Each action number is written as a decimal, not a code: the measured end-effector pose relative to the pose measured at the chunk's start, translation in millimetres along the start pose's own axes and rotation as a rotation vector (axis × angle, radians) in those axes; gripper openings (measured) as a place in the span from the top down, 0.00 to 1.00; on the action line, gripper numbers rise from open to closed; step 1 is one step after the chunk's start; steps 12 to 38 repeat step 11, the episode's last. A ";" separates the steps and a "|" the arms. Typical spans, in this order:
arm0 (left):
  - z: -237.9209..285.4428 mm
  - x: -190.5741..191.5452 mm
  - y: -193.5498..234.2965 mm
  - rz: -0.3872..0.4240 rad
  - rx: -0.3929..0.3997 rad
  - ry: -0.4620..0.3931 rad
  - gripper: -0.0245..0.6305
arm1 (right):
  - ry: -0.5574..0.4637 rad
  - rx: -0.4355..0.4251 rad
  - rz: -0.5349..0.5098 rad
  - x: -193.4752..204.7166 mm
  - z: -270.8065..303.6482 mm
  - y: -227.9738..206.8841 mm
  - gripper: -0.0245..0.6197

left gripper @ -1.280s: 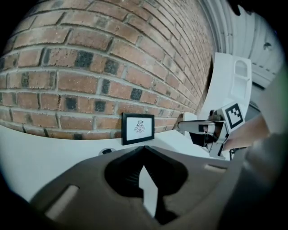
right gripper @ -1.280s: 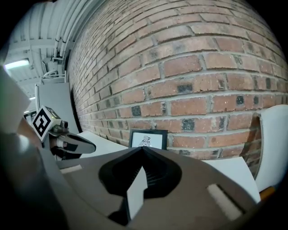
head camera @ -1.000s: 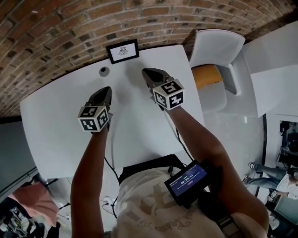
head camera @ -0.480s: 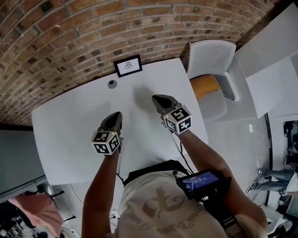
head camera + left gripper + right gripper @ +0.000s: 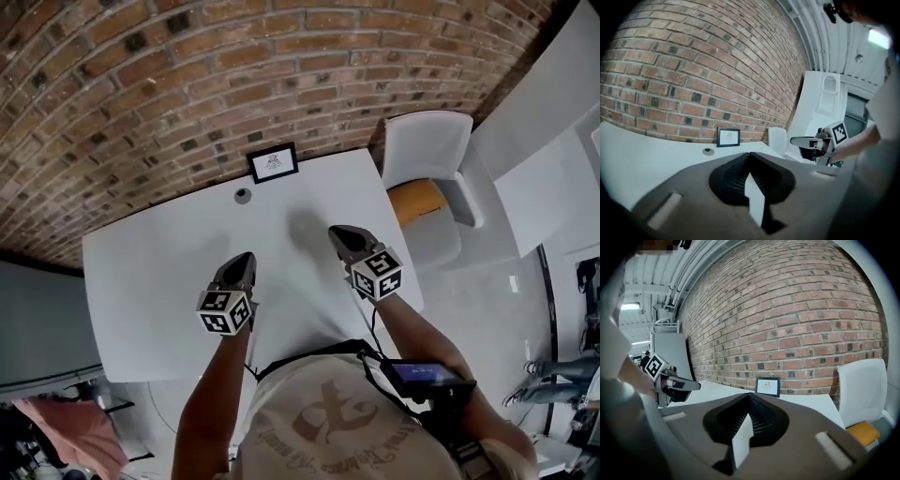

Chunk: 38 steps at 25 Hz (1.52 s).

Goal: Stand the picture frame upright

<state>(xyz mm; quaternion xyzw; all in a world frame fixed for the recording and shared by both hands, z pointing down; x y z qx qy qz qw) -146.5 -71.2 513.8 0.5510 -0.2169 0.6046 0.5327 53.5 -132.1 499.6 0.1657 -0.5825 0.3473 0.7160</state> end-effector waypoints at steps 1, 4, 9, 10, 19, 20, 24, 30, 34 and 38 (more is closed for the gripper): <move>-1.5 0.0 -2.3 -0.002 0.004 -0.001 0.96 | 0.000 0.001 -0.001 -0.3 -2.1 -0.4 0.95; -6.3 3.3 -8.7 -0.001 0.018 0.005 0.96 | -0.001 0.003 0.000 -0.2 -8.3 0.1 0.95; -11.2 7.8 -16.0 -0.001 0.023 0.015 0.96 | 0.004 0.002 0.005 3.3 -21.6 1.4 0.95; -12.1 8.4 -16.9 -0.002 0.022 0.017 0.96 | 0.006 0.001 0.007 4.3 -23.6 1.4 0.95; -13.0 9.0 -17.8 -0.003 0.021 0.019 0.96 | 0.009 0.001 0.009 5.2 -25.5 1.5 0.95; -13.0 9.0 -17.8 -0.003 0.021 0.019 0.96 | 0.009 0.001 0.009 5.2 -25.5 1.5 0.95; -13.0 9.0 -17.8 -0.003 0.021 0.019 0.96 | 0.009 0.001 0.009 5.2 -25.5 1.5 0.95; -13.0 9.0 -17.8 -0.003 0.021 0.019 0.96 | 0.009 0.001 0.009 5.2 -25.5 1.5 0.95; -13.0 9.0 -17.8 -0.003 0.021 0.019 0.96 | 0.009 0.001 0.009 5.2 -25.5 1.5 0.95; -13.0 9.0 -17.8 -0.003 0.021 0.019 0.96 | 0.009 0.001 0.009 5.2 -25.5 1.5 0.95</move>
Point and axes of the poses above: the fingertips, and each gripper's own axes: z forward along the fingers, y to its left, x out of its underside, the point moved 2 cm from there along -z, backward along the fingers, and after that the axes turned 5 degrees about -y, right-handed, at the moved point
